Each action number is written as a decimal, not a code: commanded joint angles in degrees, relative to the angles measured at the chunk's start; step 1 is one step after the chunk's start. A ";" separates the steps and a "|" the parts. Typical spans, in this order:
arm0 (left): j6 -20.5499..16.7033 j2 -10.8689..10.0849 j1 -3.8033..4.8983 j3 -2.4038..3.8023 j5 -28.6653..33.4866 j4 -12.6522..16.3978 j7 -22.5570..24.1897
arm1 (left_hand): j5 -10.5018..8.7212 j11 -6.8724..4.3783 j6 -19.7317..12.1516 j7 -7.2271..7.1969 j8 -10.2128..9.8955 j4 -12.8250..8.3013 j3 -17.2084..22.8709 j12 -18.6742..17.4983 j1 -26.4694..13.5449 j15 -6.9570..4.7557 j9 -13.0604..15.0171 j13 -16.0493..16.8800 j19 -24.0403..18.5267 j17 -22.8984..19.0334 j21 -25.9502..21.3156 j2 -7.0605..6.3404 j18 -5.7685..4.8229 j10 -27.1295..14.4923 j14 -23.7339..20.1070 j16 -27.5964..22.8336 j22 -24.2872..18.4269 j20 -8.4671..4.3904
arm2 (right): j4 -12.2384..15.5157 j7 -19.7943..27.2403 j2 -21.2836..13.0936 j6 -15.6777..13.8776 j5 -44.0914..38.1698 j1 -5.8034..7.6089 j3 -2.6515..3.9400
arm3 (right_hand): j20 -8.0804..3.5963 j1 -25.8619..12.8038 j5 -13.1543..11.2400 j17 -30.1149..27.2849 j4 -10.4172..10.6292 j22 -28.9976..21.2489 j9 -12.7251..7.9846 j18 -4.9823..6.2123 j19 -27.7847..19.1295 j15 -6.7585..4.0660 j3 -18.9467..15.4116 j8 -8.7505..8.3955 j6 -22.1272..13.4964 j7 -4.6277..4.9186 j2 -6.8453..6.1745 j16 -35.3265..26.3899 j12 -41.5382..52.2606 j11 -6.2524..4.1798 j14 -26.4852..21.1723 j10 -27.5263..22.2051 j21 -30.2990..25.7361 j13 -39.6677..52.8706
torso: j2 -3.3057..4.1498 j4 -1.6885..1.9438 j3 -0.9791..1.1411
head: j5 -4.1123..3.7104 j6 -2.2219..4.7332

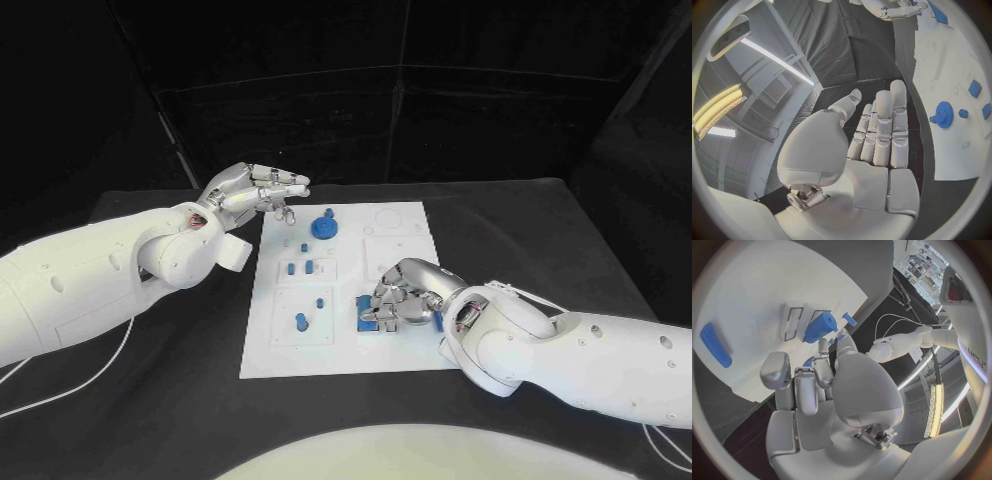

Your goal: Assemble the parts on the task board

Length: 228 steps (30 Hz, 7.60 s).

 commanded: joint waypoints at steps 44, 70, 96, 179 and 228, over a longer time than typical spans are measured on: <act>0.83 -0.65 0.07 0.03 0.25 0.24 0.03 | -0.05 -0.16 -0.44 -0.03 0.24 0.22 -0.23 0.38 0.04 -0.17 -0.04 -0.06 -0.10 -0.05 -0.22 0.50 0.34 -0.35 -0.38 0.19 -0.07 0.33 | 4.09 3.85 -9.21 -1.27 2.28 0.10 0.05 | 0.68 1.22 0.88 7.46 -1.07 -1.26 -1.14 -0.19 -0.46 0.57 0.69 -2.98 -3.55 1.37 2.27 -0.47 -2.57 1.22 4.47 -1.13 -0.56 -1.86 | -0.15 -0.33 -0.03 | -0.64 -0.23; 0.82 -0.67 0.06 -0.96 0.25 0.50 0.11 | -0.06 -0.15 -0.49 -0.02 0.29 0.26 -0.25 0.46 0.09 -0.17 -0.03 -0.07 -0.08 -0.09 -0.28 0.62 0.35 -0.45 -0.42 0.26 -0.13 0.34 | 1.47 -6.74 -14.81 8.69 -5.92 -0.01 -0.03 | 1.21 -3.09 5.25 4.10 3.85 -4.32 -2.41 0.42 -2.12 0.88 -4.16 -6.81 -1.13 1.48 0.87 -2.58 -4.87 1.47 3.70 -1.73 -2.69 -3.54 | -0.03 -0.13 -0.02 | -3.26 0.07; 0.85 -0.76 0.06 -1.02 0.25 0.49 0.10 | -0.05 -0.16 -0.48 -0.03 0.34 0.25 -0.28 0.54 0.12 -0.17 -0.02 -0.06 -0.06 -0.12 -0.31 0.63 0.35 -0.46 -0.45 0.30 -0.17 0.34 | 0.15 -7.72 -11.38 13.25 -11.76 -1.55 -0.05 | 0.73 2.39 4.21 4.21 1.83 -4.47 -1.46 0.39 -1.92 0.38 -3.99 -6.46 0.38 0.93 0.38 -2.76 -4.75 0.92 3.81 -1.48 -3.07 -2.87 | -0.07 -0.18 -0.05 | -3.08 -0.13; 1.07 -0.80 0.07 -1.03 0.25 0.83 -0.08 | -0.05 -0.16 -0.50 -0.03 0.37 0.26 -0.29 0.59 0.16 -0.17 -0.02 -0.06 -0.05 -0.15 -0.34 0.67 0.35 -0.49 -0.47 0.33 -0.20 0.34 | -0.92 -8.76 -1.78 1.58 -1.89 -1.90 0.03 | -0.21 -9.62 17.91 8.32 7.03 0.53 0.68 -0.43 0.70 -0.53 18.48 -8.63 4.21 -0.25 -6.71 -0.55 -1.87 -0.14 4.68 2.20 -0.28 2.34 | -0.08 -0.17 -0.04 | -1.32 -0.48; 0.63 -1.06 0.06 -1.04 0.25 1.00 0.58 | -0.06 -0.15 -0.56 -0.01 0.42 0.28 -0.35 0.68 0.19 -0.16 -0.03 -0.06 -0.02 -0.20 -0.39 0.70 0.35 -0.58 -0.52 0.39 -0.26 0.35 | 0.39 8.55 -3.70 -4.21 5.32 -1.88 0.06 | 0.25 -0.82 2.83 5.96 1.55 -2.91 1.36 0.18 -1.41 0.28 6.91 -9.83 -0.82 1.30 -2.20 -2.06 -3.49 1.04 4.14 0.86 -2.58 1.72 | -0.22 -0.22 -0.09 | -0.85 1.46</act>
